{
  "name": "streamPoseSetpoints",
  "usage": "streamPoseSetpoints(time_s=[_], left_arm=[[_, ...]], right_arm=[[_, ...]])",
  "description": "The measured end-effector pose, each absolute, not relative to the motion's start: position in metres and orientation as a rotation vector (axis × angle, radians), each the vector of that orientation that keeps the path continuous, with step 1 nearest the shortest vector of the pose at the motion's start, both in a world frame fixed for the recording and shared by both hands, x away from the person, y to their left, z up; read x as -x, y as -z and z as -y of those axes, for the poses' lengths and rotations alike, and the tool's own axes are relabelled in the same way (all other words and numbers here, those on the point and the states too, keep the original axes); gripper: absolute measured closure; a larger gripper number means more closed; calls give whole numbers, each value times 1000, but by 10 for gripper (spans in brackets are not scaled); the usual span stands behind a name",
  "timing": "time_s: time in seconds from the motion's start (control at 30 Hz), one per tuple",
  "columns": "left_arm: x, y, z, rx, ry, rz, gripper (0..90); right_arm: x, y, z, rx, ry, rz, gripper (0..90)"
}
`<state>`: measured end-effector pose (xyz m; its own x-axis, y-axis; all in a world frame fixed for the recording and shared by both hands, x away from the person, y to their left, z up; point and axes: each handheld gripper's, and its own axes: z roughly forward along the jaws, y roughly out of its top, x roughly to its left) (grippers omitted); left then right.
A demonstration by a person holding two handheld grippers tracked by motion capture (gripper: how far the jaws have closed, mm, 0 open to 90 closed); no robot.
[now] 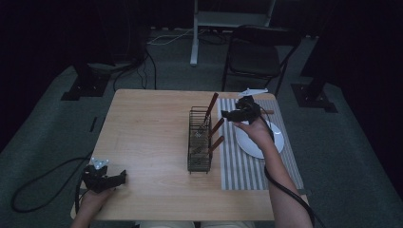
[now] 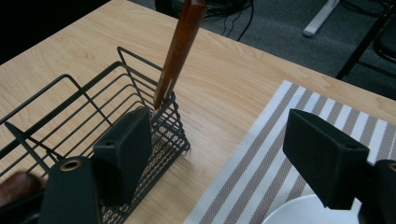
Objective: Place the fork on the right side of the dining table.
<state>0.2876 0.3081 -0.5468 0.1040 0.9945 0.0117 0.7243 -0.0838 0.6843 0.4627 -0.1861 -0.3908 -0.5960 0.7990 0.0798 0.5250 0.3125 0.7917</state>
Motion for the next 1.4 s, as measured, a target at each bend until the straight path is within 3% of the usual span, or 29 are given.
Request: streamPoseSetpoints(time_s=[0.97, 1.17, 1.2, 1.3, 1.4], left_arm=[[-288, 547, -308, -1865, -675, -1673, 3], [-288, 547, -308, -1866, -675, -1673, 3], [-288, 547, -308, -1865, -675, -1673, 3], [-288, 547, -308, -1865, -675, -1673, 3], [-288, 547, -308, -1866, -675, -1673, 3]], right_arm=[[-502, 395, 139, -1159, -1174, -2341, 365], [-508, 398, 135, -1171, -1180, -2353, 445], [-510, 400, 137, -1188, -1210, -2353, 505], [-511, 401, 137, -1195, -1223, -2368, 527], [-511, 403, 138, -1191, -1274, -2400, 626]])
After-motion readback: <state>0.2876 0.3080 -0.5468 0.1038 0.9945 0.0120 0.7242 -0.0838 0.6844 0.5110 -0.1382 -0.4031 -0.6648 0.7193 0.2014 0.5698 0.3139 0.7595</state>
